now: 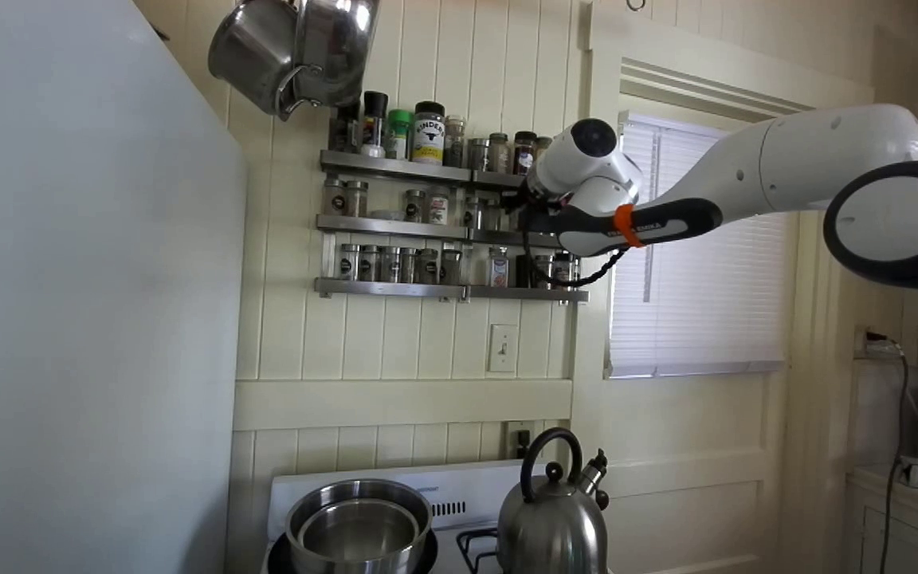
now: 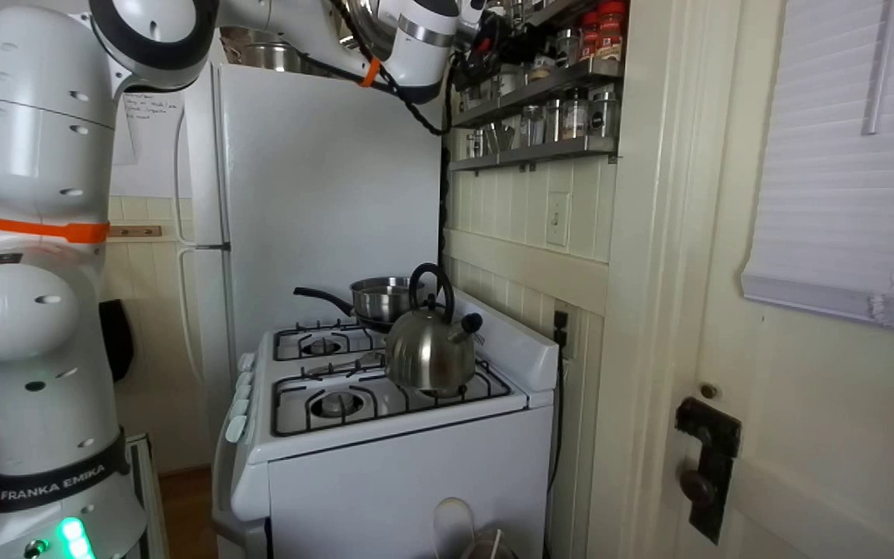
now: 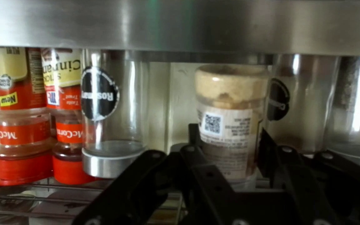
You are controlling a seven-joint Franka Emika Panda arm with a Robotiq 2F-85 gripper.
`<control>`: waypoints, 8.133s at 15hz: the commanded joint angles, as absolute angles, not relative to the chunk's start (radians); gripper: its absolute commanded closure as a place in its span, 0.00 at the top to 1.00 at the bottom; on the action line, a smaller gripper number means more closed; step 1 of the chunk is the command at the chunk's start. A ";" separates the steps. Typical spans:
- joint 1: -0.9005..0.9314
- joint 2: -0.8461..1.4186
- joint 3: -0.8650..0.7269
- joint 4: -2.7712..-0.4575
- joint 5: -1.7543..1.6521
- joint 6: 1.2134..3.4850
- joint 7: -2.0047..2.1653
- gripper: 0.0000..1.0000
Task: Pick up the spice bottle on the middle shelf and put it on the stove
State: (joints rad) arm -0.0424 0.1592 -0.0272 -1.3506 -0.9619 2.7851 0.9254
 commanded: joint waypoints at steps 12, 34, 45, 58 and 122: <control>-0.039 0.066 -0.041 -1.511 -1.308 2.824 1.249 0.18; -0.037 -0.032 -0.010 -1.578 -0.981 2.726 0.930 1.00; -0.045 0.069 -0.014 -1.444 -0.883 2.729 0.870 1.00; -0.048 0.133 0.011 -1.370 -0.778 2.694 0.775 0.77; -0.031 -0.014 0.004 -1.619 -1.490 2.700 1.471 0.22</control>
